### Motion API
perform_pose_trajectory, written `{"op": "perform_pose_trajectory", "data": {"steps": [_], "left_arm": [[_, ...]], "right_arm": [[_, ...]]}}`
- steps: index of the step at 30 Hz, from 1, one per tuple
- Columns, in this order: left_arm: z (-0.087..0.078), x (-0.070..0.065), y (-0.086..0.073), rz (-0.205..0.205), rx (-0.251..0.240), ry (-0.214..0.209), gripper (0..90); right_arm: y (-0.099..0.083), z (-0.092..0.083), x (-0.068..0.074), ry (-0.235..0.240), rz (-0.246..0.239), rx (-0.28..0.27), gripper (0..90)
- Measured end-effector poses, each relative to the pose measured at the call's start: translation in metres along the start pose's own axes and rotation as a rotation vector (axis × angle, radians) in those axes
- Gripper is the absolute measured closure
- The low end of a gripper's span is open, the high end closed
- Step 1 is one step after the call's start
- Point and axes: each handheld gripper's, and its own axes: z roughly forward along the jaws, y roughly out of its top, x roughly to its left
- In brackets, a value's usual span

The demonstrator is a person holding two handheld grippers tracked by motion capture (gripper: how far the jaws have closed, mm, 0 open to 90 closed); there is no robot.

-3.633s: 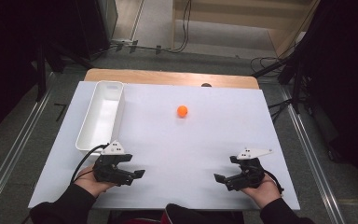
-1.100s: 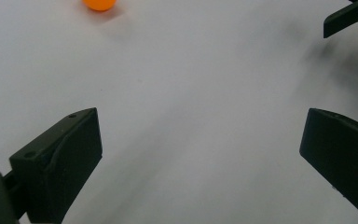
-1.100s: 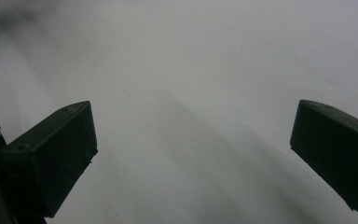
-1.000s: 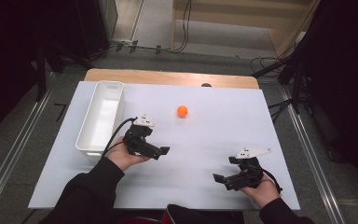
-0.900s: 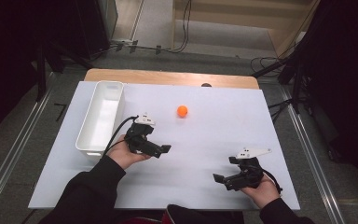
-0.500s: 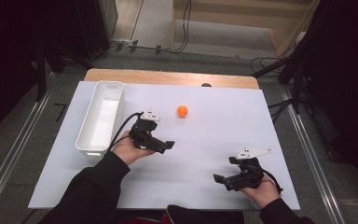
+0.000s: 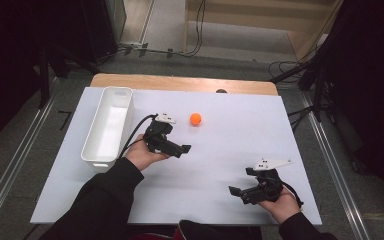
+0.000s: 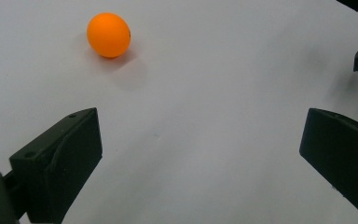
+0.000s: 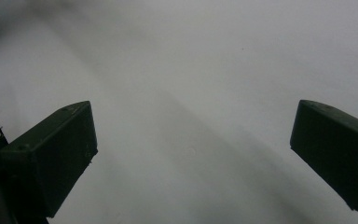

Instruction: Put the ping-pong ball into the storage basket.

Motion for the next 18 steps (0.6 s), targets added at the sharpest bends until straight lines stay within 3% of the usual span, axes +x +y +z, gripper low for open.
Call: {"op": "perform_pose_trajectory", "data": {"steps": [18], "left_arm": [[0.018, 0.007, 0.020, 0.000, 0.001, -0.006, 0.0]], "right_arm": [[0.000, 0.001, 0.002, 0.004, -0.006, 0.005, 0.0]]}}
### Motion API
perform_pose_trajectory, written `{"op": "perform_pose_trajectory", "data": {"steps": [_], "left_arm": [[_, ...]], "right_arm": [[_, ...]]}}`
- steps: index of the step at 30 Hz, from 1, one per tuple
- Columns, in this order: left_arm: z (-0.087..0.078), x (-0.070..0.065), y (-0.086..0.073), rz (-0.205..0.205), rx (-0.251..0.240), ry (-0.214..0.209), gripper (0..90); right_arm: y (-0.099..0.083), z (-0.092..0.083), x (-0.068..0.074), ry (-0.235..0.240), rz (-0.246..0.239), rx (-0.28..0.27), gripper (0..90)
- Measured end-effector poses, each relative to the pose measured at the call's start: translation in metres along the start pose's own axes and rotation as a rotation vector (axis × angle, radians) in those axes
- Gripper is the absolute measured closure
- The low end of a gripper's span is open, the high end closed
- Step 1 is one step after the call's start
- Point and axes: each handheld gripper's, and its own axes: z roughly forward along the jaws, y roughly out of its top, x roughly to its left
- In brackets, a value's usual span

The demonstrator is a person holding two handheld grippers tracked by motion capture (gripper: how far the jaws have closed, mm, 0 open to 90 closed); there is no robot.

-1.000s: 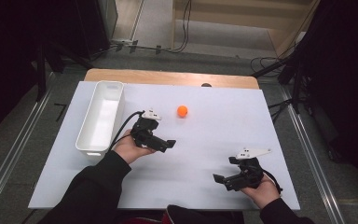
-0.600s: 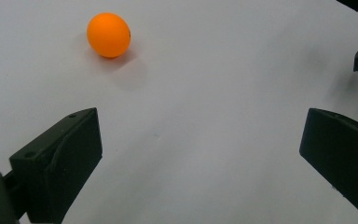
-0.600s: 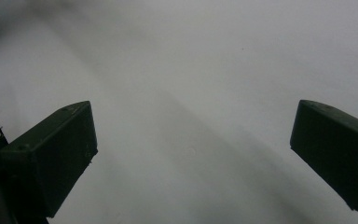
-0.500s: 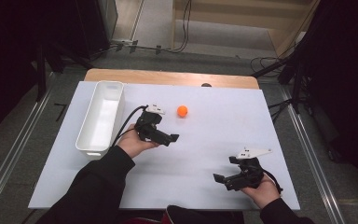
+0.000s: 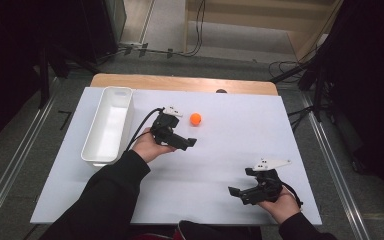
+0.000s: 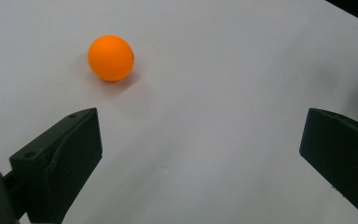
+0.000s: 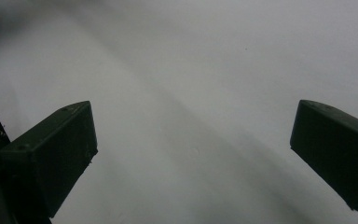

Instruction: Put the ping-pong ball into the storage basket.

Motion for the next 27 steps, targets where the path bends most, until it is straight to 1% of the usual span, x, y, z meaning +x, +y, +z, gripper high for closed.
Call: {"op": "perform_pose_trajectory", "data": {"steps": [5, 7, 9, 11, 12, 14, 15, 16, 18, 19, 20, 23, 27], "left_arm": [[0.008, 0.001, 0.006, 0.017, 0.012, 0.013, 0.0], [0.011, 0.003, 0.009, 0.015, 0.010, 0.013, 0.0], [0.013, 0.005, 0.010, 0.016, 0.012, 0.004, 0.0], [0.017, 0.006, 0.012, 0.016, 0.027, 0.015, 0.0], [0.018, 0.006, 0.013, 0.018, 0.022, 0.017, 0.0], [0.019, 0.007, 0.015, 0.015, 0.031, 0.019, 0.0], [0.020, 0.007, 0.015, 0.010, 0.025, 0.018, 0.0], [0.020, 0.008, 0.016, 0.015, 0.024, 0.020, 0.0], [0.020, 0.009, 0.019, 0.014, 0.025, 0.022, 0.0], [0.020, 0.010, 0.020, 0.015, 0.014, 0.023, 0.0], [0.020, 0.011, 0.021, 0.007, 0.008, 0.024, 0.0], [0.023, 0.015, 0.024, 0.021, 0.008, 0.036, 0.0], [0.028, 0.019, 0.029, 0.014, 0.005, 0.033, 0.0]], "right_arm": [[0.000, 0.001, 0.000, 0.003, 0.002, 0.003, 0.0], [0.000, 0.001, 0.000, 0.002, 0.005, 0.002, 0.0], [-0.001, 0.000, 0.000, 0.000, 0.004, 0.003, 0.0], [-0.001, 0.000, 0.000, 0.000, -0.003, 0.005, 0.0], [-0.001, 0.000, 0.000, 0.003, -0.004, 0.005, 0.0], [-0.001, 0.000, 0.000, 0.004, -0.003, 0.007, 0.0], [-0.001, 0.000, 0.000, 0.004, -0.003, 0.007, 0.0], [-0.001, 0.000, 0.000, 0.006, -0.002, 0.006, 0.0], [-0.001, 0.001, 0.000, 0.002, 0.000, 0.007, 0.0], [-0.001, 0.001, 0.000, 0.003, -0.002, 0.008, 0.0], [-0.001, 0.001, 0.000, 0.006, -0.004, 0.010, 0.0], [-0.001, 0.001, 0.000, 0.006, -0.007, 0.012, 0.0], [-0.001, 0.001, 0.001, 0.003, -0.009, 0.006, 0.0]]}}
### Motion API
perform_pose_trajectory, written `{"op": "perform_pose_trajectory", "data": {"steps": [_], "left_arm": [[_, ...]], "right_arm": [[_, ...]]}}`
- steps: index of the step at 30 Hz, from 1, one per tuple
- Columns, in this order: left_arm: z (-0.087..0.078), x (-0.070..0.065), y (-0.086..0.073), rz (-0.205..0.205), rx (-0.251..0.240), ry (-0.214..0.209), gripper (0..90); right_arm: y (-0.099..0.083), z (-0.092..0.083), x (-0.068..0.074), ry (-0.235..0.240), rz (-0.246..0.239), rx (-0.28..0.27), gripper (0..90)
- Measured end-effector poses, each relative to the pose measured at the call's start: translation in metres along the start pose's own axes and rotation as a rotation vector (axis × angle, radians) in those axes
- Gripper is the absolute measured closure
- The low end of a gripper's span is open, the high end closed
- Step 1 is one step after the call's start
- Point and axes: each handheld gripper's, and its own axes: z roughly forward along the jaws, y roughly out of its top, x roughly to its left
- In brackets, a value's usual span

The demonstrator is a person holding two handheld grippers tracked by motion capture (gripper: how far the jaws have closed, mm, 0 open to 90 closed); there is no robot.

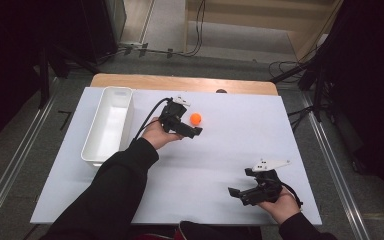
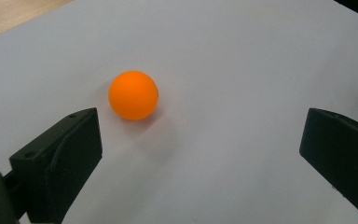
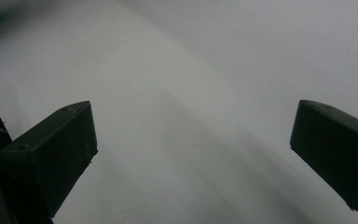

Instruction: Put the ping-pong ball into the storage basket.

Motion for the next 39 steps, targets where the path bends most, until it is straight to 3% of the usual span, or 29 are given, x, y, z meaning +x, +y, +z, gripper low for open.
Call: {"op": "perform_pose_trajectory", "data": {"steps": [12, 15, 17, 31, 39], "left_arm": [[0.011, 0.007, 0.011, -0.012, -0.005, 0.019, 0.0], [0.014, 0.010, 0.013, -0.005, 0.016, 0.033, 0.0], [0.016, 0.010, 0.015, -0.019, 0.006, 0.020, 0.0], [0.034, 0.012, 0.030, 0.000, 0.017, 0.043, 0.0], [0.045, 0.023, 0.026, -0.026, 0.014, 0.056, 0.0]], "right_arm": [[-0.001, 0.000, 0.000, 0.004, -0.004, 0.004, 0.0], [0.000, 0.000, 0.000, 0.005, -0.007, 0.009, 0.0], [0.000, 0.001, 0.000, 0.006, -0.007, 0.011, 0.0], [-0.001, 0.002, 0.001, 0.011, -0.017, 0.021, 0.0], [-0.001, 0.001, 0.000, 0.012, -0.014, 0.014, 0.0]]}}
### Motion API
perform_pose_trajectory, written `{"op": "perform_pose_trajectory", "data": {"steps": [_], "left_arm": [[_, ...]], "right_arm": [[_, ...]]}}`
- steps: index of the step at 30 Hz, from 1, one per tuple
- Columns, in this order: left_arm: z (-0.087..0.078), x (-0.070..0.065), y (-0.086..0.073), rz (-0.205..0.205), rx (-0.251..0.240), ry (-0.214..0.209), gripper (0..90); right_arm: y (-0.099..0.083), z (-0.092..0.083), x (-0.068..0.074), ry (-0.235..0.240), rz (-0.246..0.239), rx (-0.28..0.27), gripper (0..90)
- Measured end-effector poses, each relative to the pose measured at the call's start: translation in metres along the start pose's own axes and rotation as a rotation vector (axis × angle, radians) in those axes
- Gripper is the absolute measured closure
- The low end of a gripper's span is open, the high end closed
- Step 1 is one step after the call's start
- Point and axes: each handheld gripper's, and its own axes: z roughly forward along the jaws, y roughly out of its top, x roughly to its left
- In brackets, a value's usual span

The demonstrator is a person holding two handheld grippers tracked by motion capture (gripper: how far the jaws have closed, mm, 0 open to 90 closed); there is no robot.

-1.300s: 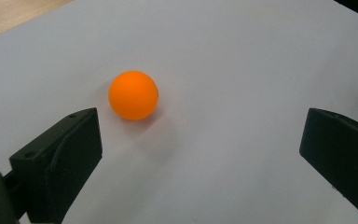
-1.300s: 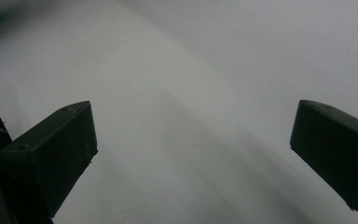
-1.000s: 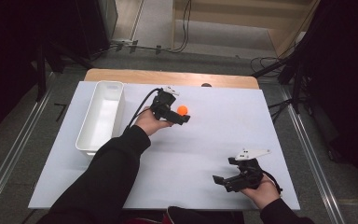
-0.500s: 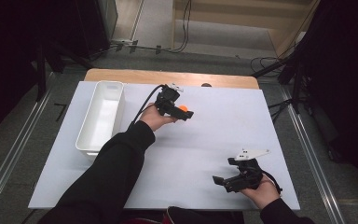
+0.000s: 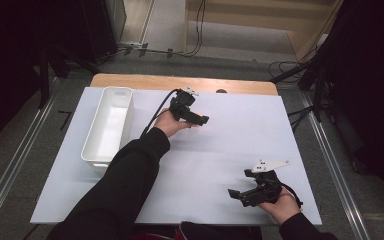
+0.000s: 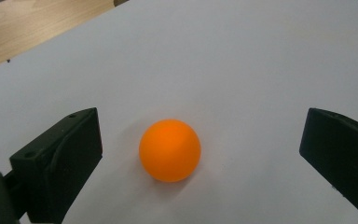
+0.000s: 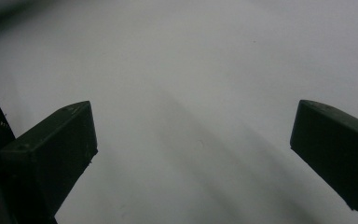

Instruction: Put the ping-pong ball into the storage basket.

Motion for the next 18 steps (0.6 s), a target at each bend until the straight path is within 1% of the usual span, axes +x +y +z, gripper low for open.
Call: {"op": "perform_pose_trajectory", "data": {"steps": [1, 3, 4, 5, 9, 10, 12, 15, 18], "left_arm": [[0.001, 0.001, -0.001, 0.006, 0.009, 0.009, 0.0], [0.003, 0.001, -0.002, 0.014, 0.009, 0.025, 0.0], [0.003, 0.001, -0.002, 0.016, 0.009, 0.025, 0.0], [0.004, 0.001, -0.002, 0.006, 0.000, 0.026, 0.0], [0.006, 0.003, -0.003, 0.003, -0.002, 0.029, 0.0], [0.006, 0.004, -0.004, 0.008, 0.007, 0.032, 0.0], [0.008, 0.004, -0.005, 0.000, 0.007, 0.035, 0.0], [0.010, 0.005, -0.006, 0.005, 0.018, 0.038, 0.0], [0.014, 0.004, -0.008, 0.012, 0.017, 0.043, 0.0]], "right_arm": [[0.000, 0.000, 0.000, 0.000, 0.002, 0.000, 0.0], [0.000, 0.000, 0.000, 0.001, 0.002, 0.000, 0.0], [0.000, 0.000, 0.000, -0.001, 0.002, 0.000, 0.0], [0.000, 0.000, 0.000, -0.001, 0.002, 0.001, 0.0], [0.000, 0.000, 0.000, -0.003, 0.001, 0.001, 0.0], [0.000, 0.000, 0.000, -0.003, 0.001, 0.002, 0.0], [0.000, 0.000, 0.000, -0.003, 0.002, 0.003, 0.0], [0.000, 0.000, 0.000, -0.001, 0.002, 0.004, 0.0], [-0.001, 0.000, 0.000, -0.001, 0.000, 0.006, 0.0]]}}
